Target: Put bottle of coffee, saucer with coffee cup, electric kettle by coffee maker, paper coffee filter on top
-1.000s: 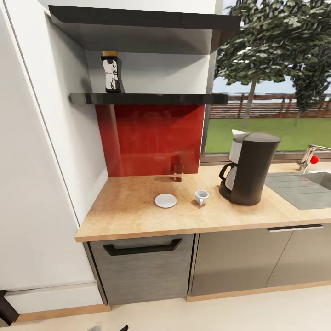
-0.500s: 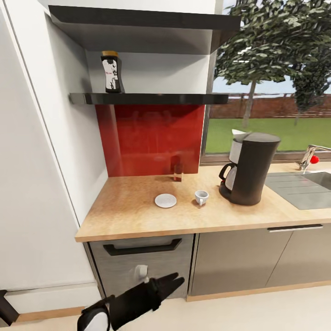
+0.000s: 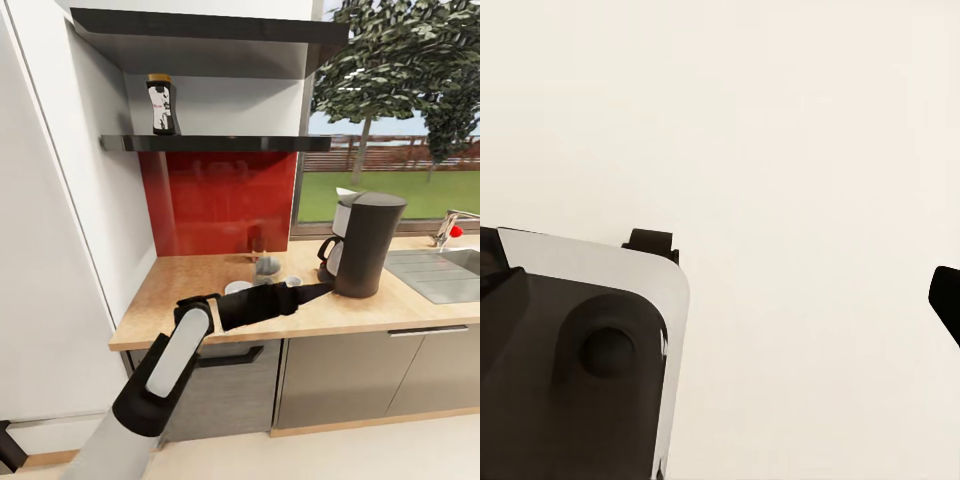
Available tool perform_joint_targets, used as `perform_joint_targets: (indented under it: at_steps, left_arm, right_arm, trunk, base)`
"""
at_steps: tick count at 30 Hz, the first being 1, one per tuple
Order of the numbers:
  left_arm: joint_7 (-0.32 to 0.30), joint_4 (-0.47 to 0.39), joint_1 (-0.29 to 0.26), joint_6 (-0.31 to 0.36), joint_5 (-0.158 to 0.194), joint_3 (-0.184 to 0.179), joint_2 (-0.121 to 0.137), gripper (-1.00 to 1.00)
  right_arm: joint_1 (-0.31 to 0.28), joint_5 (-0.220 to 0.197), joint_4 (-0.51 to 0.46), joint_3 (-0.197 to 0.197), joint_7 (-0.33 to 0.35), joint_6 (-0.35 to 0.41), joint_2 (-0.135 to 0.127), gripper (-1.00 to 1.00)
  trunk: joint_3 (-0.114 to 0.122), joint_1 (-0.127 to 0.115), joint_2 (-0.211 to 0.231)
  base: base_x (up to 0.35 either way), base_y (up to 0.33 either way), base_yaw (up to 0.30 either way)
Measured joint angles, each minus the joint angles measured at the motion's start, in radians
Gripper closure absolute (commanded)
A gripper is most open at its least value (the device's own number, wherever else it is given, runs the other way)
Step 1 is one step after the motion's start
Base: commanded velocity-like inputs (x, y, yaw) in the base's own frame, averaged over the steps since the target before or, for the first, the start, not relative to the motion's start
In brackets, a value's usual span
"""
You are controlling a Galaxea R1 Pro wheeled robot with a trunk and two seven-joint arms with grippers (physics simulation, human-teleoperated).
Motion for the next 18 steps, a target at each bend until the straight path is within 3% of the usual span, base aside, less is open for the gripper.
perform_joint_targets:
  at_steps: [1, 4, 6, 8, 9, 13, 15, 18]
  left_arm:
    - [0.011, 0.004, -0.038, 0.007, 0.001, 0.006, 0.000, -1.00]
    - [0.046, 0.045, -0.226, 0.039, 0.004, 0.077, 0.000, -1.00]
    - [0.054, 0.069, -0.309, 0.073, 0.005, 0.115, 0.000, -1.00]
    - [0.062, 0.107, -0.415, 0.118, 0.007, 0.170, 0.000, -1.00]
    - [0.079, 0.158, -0.512, 0.144, 0.001, 0.215, 0.000, -1.00]
    - [0.177, 0.235, -0.704, 0.165, 0.005, 0.252, 0.000, -1.00]
    - [0.291, 0.276, -0.809, 0.171, -0.008, 0.263, 0.000, -1.00]
    - [0.400, 0.298, -0.878, 0.174, -0.012, 0.266, 0.000, -1.00]
  right_arm:
    - [0.000, 0.000, 0.000, 0.000, 0.000, 0.000, 0.000, -1.00]
    - [0.000, 0.000, 0.000, 0.001, 0.000, 0.000, 0.000, -1.00]
    - [0.000, 0.001, 0.000, 0.001, 0.000, 0.000, 0.000, -1.00]
    - [0.000, 0.001, 0.000, 0.001, 0.000, 0.000, 0.000, -1.00]
    - [0.000, 0.001, 0.000, 0.002, 0.000, 0.000, 0.000, -1.00]
    - [0.000, 0.002, 0.000, 0.005, 0.000, 0.000, 0.000, -1.00]
    - [0.000, 0.003, 0.001, 0.006, 0.000, 0.000, 0.000, -1.00]
    - [0.000, 0.003, 0.001, 0.006, 0.000, 0.000, 0.000, -1.00]
  trunk:
    - [0.000, 0.000, 0.000]
    - [0.000, 0.000, 0.000]
    - [0.000, 0.000, 0.000]
    - [0.000, 0.000, 0.000]
    - [0.000, 0.000, 0.000]
    - [0.000, 0.000, 0.000]
    - [0.000, 0.000, 0.000]
    - [0.000, 0.000, 0.000]
  base:
    - [0.000, 0.000, 0.000]
    - [0.000, 0.000, 0.000]
    - [0.000, 0.000, 0.000]
    - [0.000, 0.000, 0.000]
    - [0.000, 0.000, 0.000]
    - [0.000, 0.000, 0.000]
    - [0.000, 0.000, 0.000]
    - [0.000, 0.000, 0.000]
